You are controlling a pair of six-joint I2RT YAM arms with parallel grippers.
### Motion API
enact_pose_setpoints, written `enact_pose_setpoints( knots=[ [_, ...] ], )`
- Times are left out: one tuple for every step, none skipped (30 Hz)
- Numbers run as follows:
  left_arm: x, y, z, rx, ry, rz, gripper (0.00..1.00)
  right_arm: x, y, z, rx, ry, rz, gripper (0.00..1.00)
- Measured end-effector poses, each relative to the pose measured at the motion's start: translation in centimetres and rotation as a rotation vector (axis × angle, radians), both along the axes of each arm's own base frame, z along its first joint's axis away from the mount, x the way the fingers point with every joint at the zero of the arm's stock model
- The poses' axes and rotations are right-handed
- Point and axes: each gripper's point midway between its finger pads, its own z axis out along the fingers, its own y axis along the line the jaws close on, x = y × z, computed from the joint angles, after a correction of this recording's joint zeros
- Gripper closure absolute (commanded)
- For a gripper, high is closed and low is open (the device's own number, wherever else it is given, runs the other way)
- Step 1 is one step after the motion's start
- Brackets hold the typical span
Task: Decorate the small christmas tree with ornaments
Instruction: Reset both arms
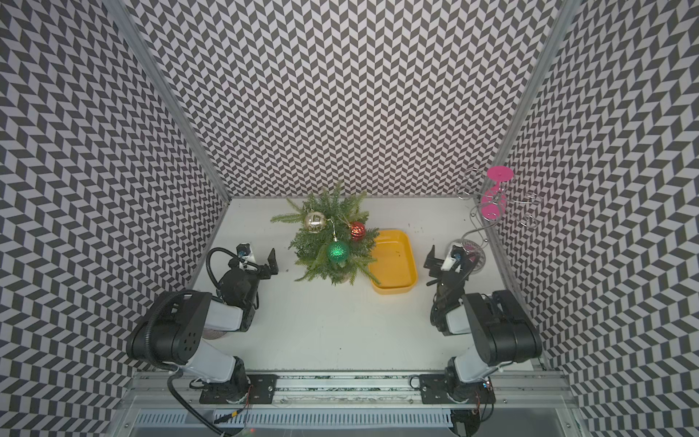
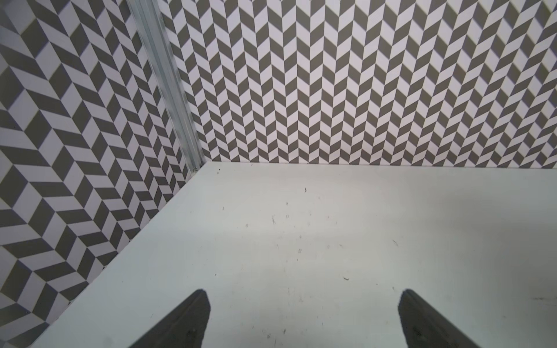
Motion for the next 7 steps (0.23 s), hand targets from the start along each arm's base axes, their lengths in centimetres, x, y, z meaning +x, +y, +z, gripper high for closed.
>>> enact_pose_setpoints(
  knots=[
    [-0.09,-0.15,-0.01,0.002,-0.001,0.000,0.01,0.00,-0.01,0.00,0.000,0.000,0.000,0.01],
    [-0.11,-0.23,0.00,0.004,-0.002,0.000,0.01,0.00,-0.01,0.01,0.001,-0.001,0.000,0.01],
    [-0.11,-0.17,0.07,0.004,-0.005,0.003,0.01,0.00,-0.01,0.01,0.001,-0.001,0.000,0.01],
    [-0.10,-0.15,0.16,0.005,-0.009,0.005,0.01,0.00,-0.01,0.03,0.001,-0.001,0.000,0.01],
    [-0.07,-0.03,0.21,0.004,-0.010,0.007,0.01,0.00,-0.01,0.08,0.001,-0.004,0.000,0.01],
    [-0.02,0.05,0.23,0.004,-0.010,0.007,0.01,0.00,-0.01,0.16,0.001,-0.007,0.000,0.01],
    [0.03,0.17,0.28,0.003,-0.011,0.008,0.01,0.00,-0.01,0.21,0.001,-0.011,0.000,0.01]
  ],
)
